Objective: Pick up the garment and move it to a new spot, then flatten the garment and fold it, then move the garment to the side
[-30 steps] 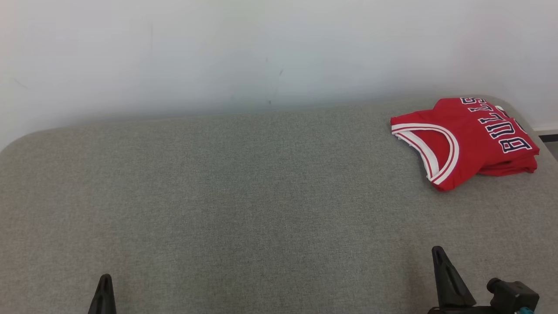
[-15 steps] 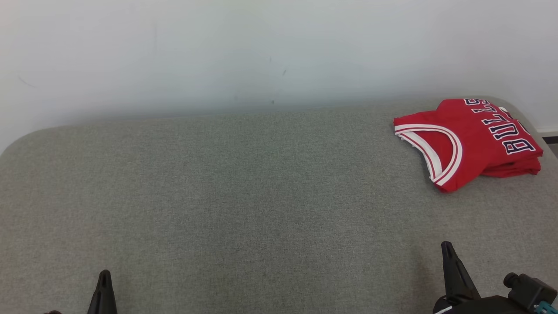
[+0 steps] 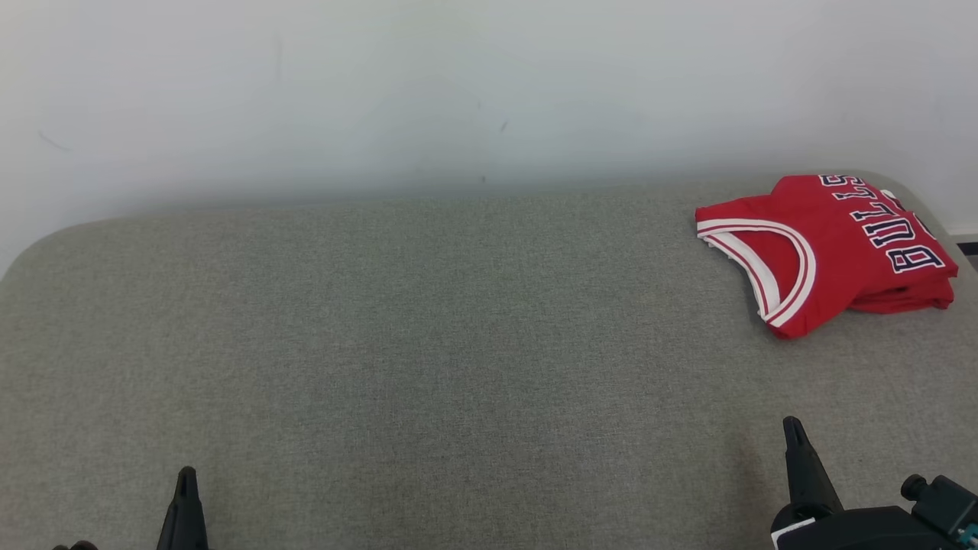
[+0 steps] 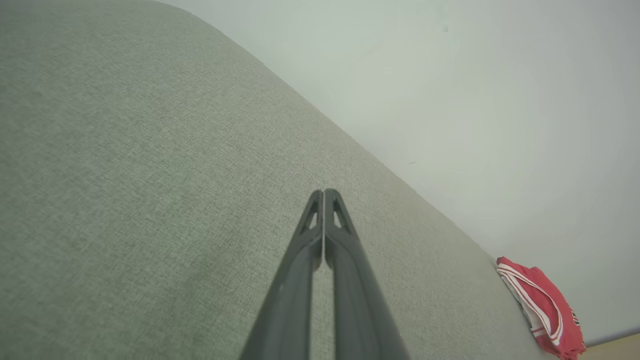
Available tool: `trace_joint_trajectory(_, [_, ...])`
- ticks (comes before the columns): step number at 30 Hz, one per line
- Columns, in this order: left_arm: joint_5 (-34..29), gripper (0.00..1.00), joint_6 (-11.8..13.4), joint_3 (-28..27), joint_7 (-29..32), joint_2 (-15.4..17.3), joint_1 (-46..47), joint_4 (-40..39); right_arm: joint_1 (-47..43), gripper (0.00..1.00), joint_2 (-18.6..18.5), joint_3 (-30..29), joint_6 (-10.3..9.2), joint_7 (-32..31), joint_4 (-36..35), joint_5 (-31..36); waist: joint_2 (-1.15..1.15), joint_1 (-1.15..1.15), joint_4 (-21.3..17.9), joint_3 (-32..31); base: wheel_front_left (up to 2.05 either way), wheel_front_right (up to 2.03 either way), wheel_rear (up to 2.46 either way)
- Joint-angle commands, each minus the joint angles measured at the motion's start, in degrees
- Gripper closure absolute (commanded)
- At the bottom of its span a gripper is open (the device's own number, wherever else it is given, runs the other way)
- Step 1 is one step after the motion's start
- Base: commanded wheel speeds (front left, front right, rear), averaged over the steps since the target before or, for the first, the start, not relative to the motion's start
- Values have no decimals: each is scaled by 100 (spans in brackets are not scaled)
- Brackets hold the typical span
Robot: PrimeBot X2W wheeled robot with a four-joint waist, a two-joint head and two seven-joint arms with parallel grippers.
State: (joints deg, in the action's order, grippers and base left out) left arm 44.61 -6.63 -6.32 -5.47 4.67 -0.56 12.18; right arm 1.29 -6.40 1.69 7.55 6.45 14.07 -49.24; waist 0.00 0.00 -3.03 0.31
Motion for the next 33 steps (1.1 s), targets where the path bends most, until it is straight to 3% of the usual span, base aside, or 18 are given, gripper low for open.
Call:
trace_joint_trajectory(1, [240,100,-44,-13,42,4,158,-48,141,100,5,-56,-4,-52,-66,-222,0,0,7,0,0,0,0])
trace_joint_trajectory(33, [2285,100,-64,-23,571,-81,412,56,308,100,126,-356,-7,-581,-48,-2120,0,0,113,-5,0,0,0])
